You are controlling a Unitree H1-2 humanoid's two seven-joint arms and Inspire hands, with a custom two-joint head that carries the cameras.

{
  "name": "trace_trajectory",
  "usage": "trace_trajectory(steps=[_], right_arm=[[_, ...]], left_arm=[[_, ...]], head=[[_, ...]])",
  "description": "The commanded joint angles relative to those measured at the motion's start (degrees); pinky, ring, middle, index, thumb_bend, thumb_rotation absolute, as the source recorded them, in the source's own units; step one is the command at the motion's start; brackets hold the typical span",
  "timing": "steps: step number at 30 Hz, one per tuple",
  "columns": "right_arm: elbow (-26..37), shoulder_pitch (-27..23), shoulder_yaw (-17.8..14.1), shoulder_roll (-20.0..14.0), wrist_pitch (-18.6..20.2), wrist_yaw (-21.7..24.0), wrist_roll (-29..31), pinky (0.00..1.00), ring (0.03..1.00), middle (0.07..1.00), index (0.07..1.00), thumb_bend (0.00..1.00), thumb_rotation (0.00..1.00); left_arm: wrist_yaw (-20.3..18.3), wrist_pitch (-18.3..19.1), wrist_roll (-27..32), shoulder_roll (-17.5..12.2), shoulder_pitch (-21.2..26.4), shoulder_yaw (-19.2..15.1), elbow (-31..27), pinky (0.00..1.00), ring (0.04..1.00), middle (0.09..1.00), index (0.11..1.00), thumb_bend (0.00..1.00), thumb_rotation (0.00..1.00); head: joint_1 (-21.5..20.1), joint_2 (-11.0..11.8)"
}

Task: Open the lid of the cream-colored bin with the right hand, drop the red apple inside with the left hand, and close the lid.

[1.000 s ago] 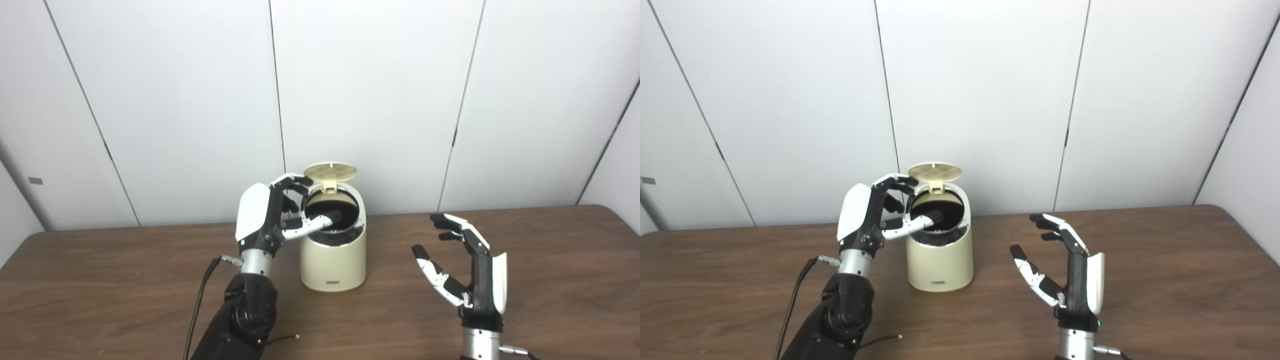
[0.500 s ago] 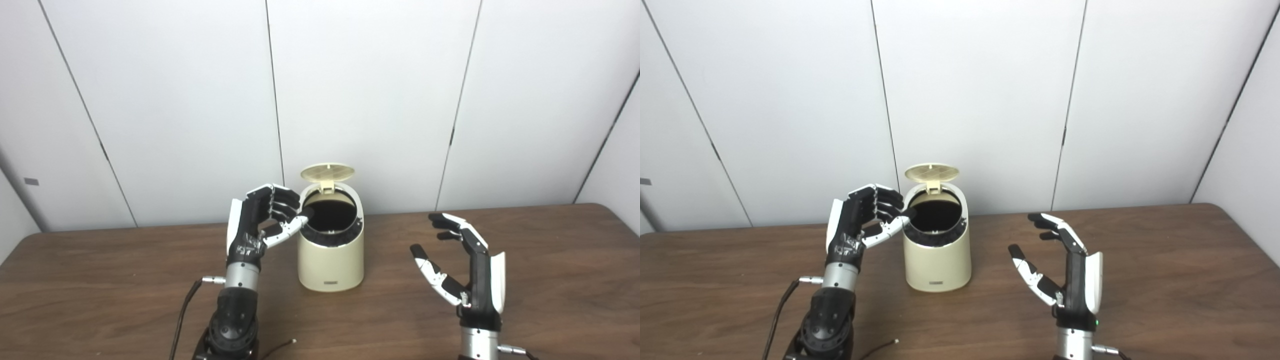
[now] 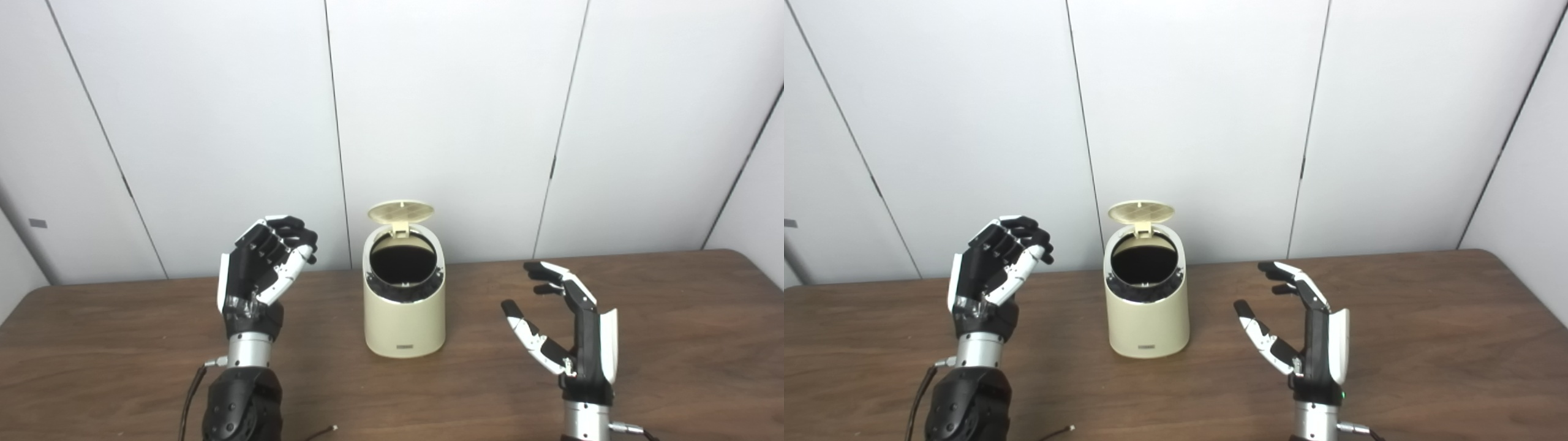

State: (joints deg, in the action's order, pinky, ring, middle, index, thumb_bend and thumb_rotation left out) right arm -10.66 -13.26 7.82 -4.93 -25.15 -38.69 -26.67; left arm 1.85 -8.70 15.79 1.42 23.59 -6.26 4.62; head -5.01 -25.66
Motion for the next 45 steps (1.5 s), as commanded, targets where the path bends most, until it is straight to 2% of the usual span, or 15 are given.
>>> trace_trajectory(steps=[1,3,7,8,9,10,12,14,17,20,24,26,29,33,45], right_arm=[[-2.9,3.5,1.2,-1.0,-1.7,2.1,0.2,0.58,0.689,0.712,0.699,0.36,0.38],[-1.8,3.5,1.0,-1.8,-1.5,4.3,0.1,0.62,0.727,0.759,0.757,0.41,0.47],[-0.6,2.0,1.4,-5.2,-1.7,6.4,-1.0,0.7,0.795,0.828,0.825,0.49,0.57],[0.4,1.4,1.0,-6.0,-1.4,7.5,-1.6,0.73,0.821,0.848,0.844,0.53,0.62],[2.1,0.8,0.4,-6.5,-0.4,9.1,-2.0,0.76,0.839,0.861,0.86,0.55,0.65],[4.4,0.3,0.0,-6.9,1.3,10.9,-2.4,0.78,0.855,0.874,0.873,0.58,0.68],[10.5,-0.5,-0.6,-7.7,6.3,15.2,-4.8,0.8,0.889,0.906,0.903,0.62,0.77],[16.3,-1.8,-0.8,-8.7,10.9,20.1,-6.1,0.82,0.906,0.921,0.923,0.62,0.79],[23.0,-4.3,-0.7,-10.7,16.8,28.2,-7.2,0.88,0.95,0.965,0.972,0.63,0.82],[29.6,-7.4,-1.2,-12.0,23.8,36.1,-8.3,0.88,0.956,0.962,0.986,0.67,0.81],[35.3,-12.0,-0.8,-12.8,31.3,45.0,-11.0,0.93,0.993,0.994,0.999,0.72,0.83],[36.0,-14.5,0.0,-13.3,32.9,48.4,-13.1,0.93,0.992,0.988,0.99,0.72,0.8],[35.8,-17.7,1.1,-13.8,34.6,52.7,-14.8,0.89,0.982,0.95,0.955,0.74,0.74],[34.5,-22.3,2.8,-15.3,36.0,59.0,-15.6,0.86,0.991,0.94,0.946,0.79,0.74],[31.7,-29.9,6.7,-17.1,40.4,72.1,-18.9,0.88,0.952,0.917,0.914,0.88,0.85]], left_arm=[[-2.4,-2.8,1.6,-0.8,0.2,-0.3,-2.4,0.39,0.466,0.496,0.498,0.5,0.0],[-3.0,-4.7,0.5,-1.6,-1.3,-0.5,-2.2,0.44,0.533,0.572,0.495,0.49,0.07],[-3.5,-7.4,-1.4,-3.0,-4.3,-1.1,-1.5,0.5,0.593,0.62,0.496,0.48,0.09],[-3.7,-7.4,-1.7,-3.4,-5.2,-1.2,-1.5,0.53,0.619,0.643,0.588,0.41,0.39],[-3.9,-7.4,-1.6,-3.6,-6.0,-1.3,-1.4,0.55,0.634,0.656,0.625,0.38,0.51],[-4.0,-7.4,-1.5,-3.8,-6.7,-1.4,-1.4,0.56,0.648,0.669,0.648,0.36,0.59],[-3.9,-7.4,-1.6,-4.1,-7.9,-1.4,-1.2,0.59,0.671,0.688,0.679,0.34,0.67],[-3.8,-7.7,-1.8,-4.0,-8.6,-1.2,-1.1,0.61,0.682,0.697,0.688,0.33,0.67],[-3.4,-8.4,-2.2,-3.7,-8.9,-1.1,-0.4,0.6,0.675,0.691,0.687,0.3,0.6],[-3.3,-9.0,-2.5,-3.2,-9.0,-1.2,0.3,0.59,0.67,0.686,0.681,0.29,0.53],[-3.2,-10.3,-3.4,-2.9,-9.1,-1.2,1.4,0.58,0.662,0.682,0.677,0.3,0.51],[-2.8,-11.0,-4.3,-2.7,-9.2,-1.0,1.6,0.57,0.658,0.68,0.675,0.31,0.5],[-2.4,-11.3,-5.4,-2.4,-9.4,-0.8,1.6,0.57,0.657,0.68,0.673,0.3,0.5],[-1.9,-11.5,-6.1,-2.1,-9.5,-0.8,1.9,0.57,0.661,0.677,0.668,0.3,0.51],[-1.0,-12.2,-8.1,-1.2,-9.8,-0.8,2.6,0.58,0.668,0.678,0.671,0.31,0.53]], head=[[0.0,-0.1],[0.0,-0.1],[-0.2,0.0],[-0.2,0.1],[-0.2,0.0],[-0.3,-0.1],[-0.5,0.1],[-0.6,0.1],[-0.8,0.2],[-1.3,0.1],[-1.9,-0.1],[-2.4,-0.1],[-2.5,0.0],[-2.6,-0.1],[-1.8,0.0]])
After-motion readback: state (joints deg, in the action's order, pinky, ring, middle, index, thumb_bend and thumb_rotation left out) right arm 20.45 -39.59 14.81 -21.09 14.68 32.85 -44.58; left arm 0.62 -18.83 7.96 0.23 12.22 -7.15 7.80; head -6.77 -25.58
